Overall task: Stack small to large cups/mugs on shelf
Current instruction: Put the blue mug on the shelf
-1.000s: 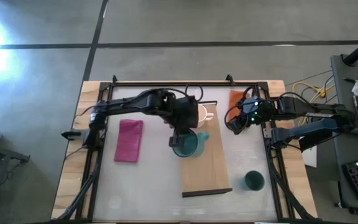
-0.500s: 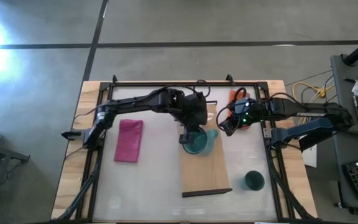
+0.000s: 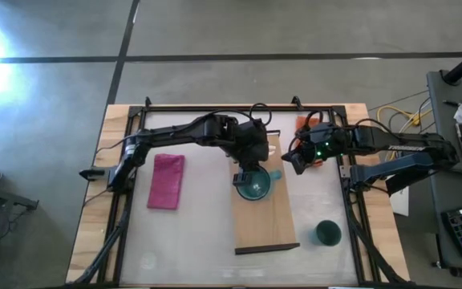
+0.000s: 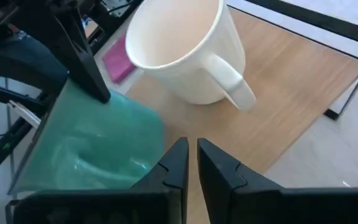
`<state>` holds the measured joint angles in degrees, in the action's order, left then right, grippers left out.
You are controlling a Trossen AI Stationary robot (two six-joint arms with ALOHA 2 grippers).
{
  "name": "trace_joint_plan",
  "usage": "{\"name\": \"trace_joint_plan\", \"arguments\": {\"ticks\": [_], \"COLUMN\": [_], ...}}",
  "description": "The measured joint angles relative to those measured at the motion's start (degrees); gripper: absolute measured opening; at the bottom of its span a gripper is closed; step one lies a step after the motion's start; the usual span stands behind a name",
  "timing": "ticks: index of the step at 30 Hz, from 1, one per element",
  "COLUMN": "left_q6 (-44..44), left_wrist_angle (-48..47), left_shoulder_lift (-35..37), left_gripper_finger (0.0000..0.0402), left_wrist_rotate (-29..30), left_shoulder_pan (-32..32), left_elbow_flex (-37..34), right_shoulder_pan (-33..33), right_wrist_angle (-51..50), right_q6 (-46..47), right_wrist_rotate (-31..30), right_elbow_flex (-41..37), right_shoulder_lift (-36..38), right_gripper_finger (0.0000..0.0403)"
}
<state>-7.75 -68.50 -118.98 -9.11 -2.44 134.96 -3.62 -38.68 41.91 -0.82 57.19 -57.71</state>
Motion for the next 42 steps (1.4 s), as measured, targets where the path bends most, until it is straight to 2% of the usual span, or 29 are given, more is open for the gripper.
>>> {"name": "trace_joint_plan", "arguments": {"ticks": [7,16,24,28,37,42], "left_q6": [0.0,1.4,1.4,1.6,2.9,2.9], "left_wrist_angle": [4.1,1.3,3.4,2.2,2.0,2.0], "left_shoulder_lift": [0.2,0.2,0.4,0.5,0.7,0.7], "left_gripper_finger": [0.0031,0.0031,0.0034,0.0055,0.0131,0.0144], "left_wrist_rotate": [0.2,0.4,2.1,2.0,3.0,4.7], "left_shoulder_pan": [0.0,0.0,-0.1,-0.2,-0.2,-0.2], "left_elbow_flex": [0.0,-0.1,-0.1,-0.1,-0.1,-0.1], "right_shoulder_pan": [0.0,0.0,0.0,0.0,0.0,0.0], "right_wrist_angle": [-0.3,-0.6,-3.6,-4.1,-4.5,-4.7], "right_q6": [0.0,-0.1,0.7,0.9,0.7,0.6], "right_wrist_rotate": [0.8,0.8,0.8,0.8,0.8,0.2], "right_elbow_flex": [0.0,0.0,0.0,0.0,0.0,0.0], "right_shoulder_lift": [-0.6,-0.6,-0.5,-0.5,-0.5,-0.5], "right_gripper_finger": [0.0028,0.0029,0.0029,0.0029,0.0029,0.0029]}}
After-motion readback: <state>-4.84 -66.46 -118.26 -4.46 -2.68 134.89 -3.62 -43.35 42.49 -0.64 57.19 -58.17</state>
